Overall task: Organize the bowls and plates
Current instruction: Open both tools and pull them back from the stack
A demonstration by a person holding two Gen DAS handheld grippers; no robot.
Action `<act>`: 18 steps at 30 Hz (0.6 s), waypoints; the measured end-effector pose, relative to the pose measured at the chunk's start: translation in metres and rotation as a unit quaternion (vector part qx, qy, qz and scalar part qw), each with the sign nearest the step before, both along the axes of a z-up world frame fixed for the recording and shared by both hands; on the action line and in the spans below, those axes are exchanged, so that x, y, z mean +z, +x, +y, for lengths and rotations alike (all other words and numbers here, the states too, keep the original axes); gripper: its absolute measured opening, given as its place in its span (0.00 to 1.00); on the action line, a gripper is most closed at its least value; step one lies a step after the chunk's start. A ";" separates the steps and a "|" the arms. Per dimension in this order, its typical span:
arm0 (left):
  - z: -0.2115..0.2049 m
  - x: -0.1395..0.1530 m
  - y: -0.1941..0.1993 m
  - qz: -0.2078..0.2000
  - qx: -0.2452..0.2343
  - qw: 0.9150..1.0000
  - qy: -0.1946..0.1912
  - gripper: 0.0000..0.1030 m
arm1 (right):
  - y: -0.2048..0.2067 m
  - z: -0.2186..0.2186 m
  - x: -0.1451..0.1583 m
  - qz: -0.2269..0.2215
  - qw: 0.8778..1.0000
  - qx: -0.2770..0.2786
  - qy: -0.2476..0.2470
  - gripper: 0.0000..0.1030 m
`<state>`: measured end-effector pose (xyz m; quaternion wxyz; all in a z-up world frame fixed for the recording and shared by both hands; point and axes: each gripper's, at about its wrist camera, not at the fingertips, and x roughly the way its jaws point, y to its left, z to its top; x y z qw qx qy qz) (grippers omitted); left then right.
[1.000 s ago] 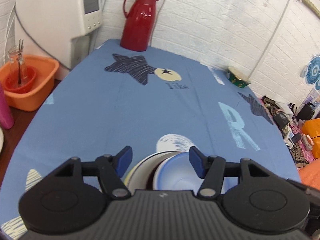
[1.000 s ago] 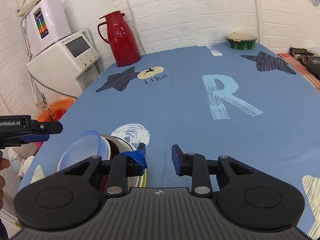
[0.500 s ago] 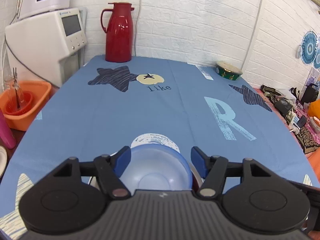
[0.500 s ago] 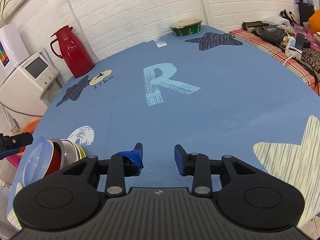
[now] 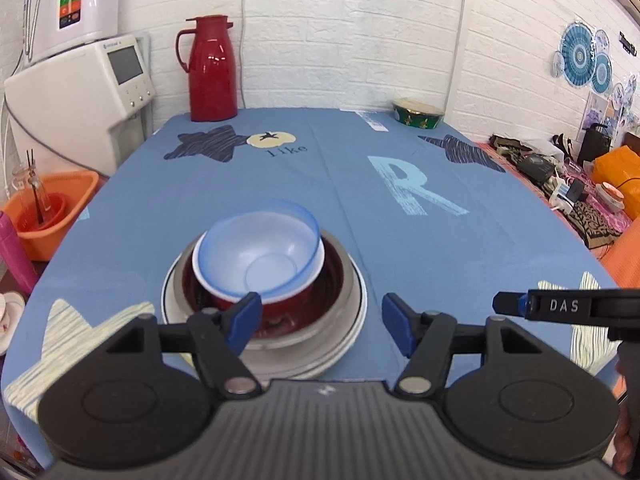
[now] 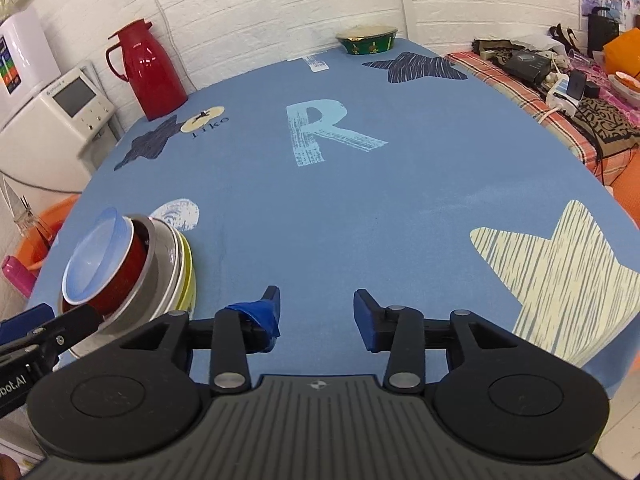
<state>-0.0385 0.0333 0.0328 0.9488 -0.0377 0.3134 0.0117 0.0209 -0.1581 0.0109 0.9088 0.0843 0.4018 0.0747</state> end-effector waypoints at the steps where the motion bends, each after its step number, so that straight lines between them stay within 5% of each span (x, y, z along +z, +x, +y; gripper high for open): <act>1: -0.001 -0.003 -0.004 0.004 0.000 1.000 -0.002 0.63 | -0.003 0.004 -0.001 0.002 1.000 0.005 -0.010 0.24; 18: -0.010 -0.032 -0.024 0.034 -0.007 0.999 0.008 0.63 | -0.031 0.018 -0.015 -0.001 0.999 0.027 -0.034 0.28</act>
